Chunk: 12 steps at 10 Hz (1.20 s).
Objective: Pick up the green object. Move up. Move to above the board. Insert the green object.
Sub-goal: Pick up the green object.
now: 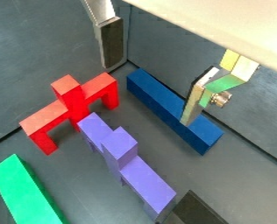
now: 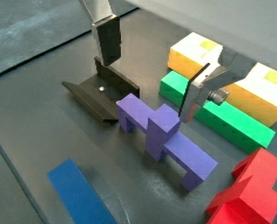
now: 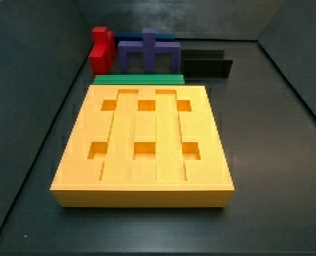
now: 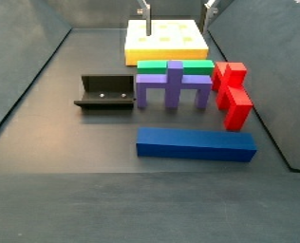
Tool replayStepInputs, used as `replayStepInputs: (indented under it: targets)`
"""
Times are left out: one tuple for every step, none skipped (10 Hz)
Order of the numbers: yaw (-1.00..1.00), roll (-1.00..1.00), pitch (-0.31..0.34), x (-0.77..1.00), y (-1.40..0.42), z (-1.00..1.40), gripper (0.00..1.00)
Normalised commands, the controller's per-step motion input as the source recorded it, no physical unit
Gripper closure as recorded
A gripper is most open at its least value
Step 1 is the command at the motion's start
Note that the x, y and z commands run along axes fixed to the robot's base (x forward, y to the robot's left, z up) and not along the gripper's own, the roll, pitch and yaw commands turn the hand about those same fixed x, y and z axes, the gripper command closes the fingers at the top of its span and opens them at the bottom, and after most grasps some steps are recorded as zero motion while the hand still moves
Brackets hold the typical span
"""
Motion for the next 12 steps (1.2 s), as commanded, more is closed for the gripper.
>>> replayStepInputs:
  targets:
    - [0.00, 0.00, -0.007, 0.00, 0.00, 0.00, 0.00]
    - [0.00, 0.00, -0.013, 0.00, 0.00, 0.00, 0.00]
    - [0.00, -0.01, -0.003, 0.00, 0.00, -0.01, 0.00]
    - [0.00, -0.03, -0.010, 0.00, 0.00, -0.04, 0.00]
    - [0.00, -0.03, -0.019, 0.00, 0.00, -0.05, 0.00]
    - [0.00, -0.06, -0.066, -0.06, 0.00, -0.09, 0.00]
    - [-0.02, -0.10, -0.059, 0.00, 0.00, -0.03, 0.00]
    - [-0.09, -0.13, -0.046, 0.06, -0.19, 0.00, 0.00]
    - [-0.39, -0.12, -0.001, 0.33, -0.57, 0.03, 0.00]
    - [-0.59, -0.14, 0.000, 0.16, -0.47, 0.12, 0.00]
    - [-0.61, -0.18, 0.000, 0.13, -0.43, 0.16, 0.00]
    - [-0.66, -0.16, -0.066, 0.03, -0.39, 0.00, 0.00]
